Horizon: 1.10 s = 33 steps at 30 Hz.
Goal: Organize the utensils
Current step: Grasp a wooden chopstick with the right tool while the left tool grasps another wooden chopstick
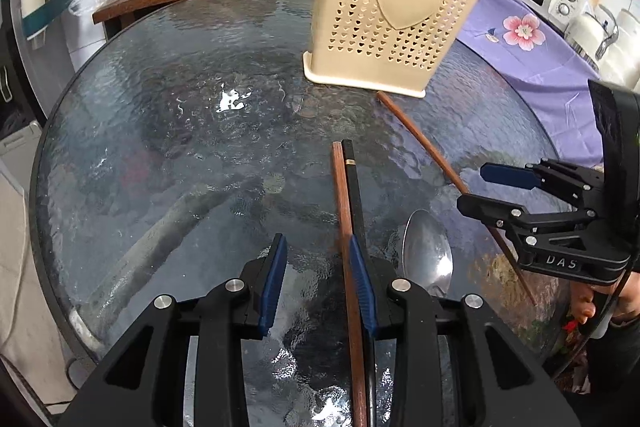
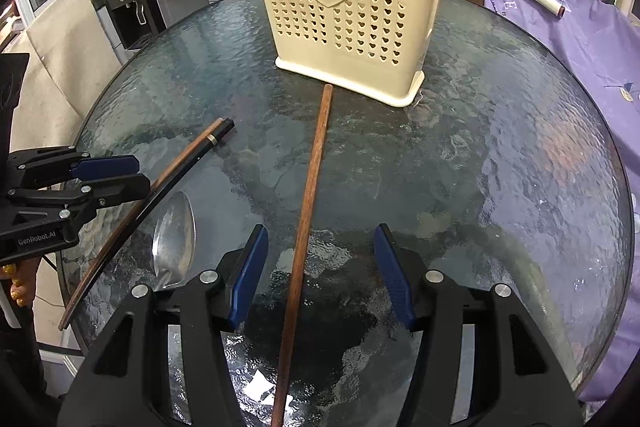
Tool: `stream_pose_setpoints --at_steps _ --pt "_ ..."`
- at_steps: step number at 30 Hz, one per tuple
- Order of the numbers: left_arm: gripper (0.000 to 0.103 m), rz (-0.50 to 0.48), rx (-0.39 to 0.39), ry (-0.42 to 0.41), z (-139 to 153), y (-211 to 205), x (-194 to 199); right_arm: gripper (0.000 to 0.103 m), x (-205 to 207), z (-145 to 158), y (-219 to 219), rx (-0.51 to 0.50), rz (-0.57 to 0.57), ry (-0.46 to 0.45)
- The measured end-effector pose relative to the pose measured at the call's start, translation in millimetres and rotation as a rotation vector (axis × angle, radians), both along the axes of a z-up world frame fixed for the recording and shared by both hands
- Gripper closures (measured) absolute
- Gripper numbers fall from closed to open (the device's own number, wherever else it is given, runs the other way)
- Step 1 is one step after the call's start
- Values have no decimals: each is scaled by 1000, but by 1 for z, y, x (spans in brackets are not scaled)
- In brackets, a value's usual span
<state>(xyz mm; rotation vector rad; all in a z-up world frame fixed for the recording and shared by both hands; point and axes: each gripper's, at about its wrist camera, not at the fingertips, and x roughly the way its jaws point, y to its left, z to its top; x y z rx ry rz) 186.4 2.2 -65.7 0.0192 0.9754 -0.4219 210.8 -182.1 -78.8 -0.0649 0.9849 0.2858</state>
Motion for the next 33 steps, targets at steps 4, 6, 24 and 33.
stream_pose_setpoints --at_steps 4,6,24,33 --pt "71 -19 -3 1 0 -4 -2 47 0 0 0 -1 3 1" --pt "71 -25 4 -3 0 -5 -2 47 0 0 0 -2 2 1" --pt "72 -22 72 -9 0 -12 5 47 8 -1 9 -61 11 5" --pt "72 7 119 -15 0 -14 28 47 25 1 20 -69 21 34"
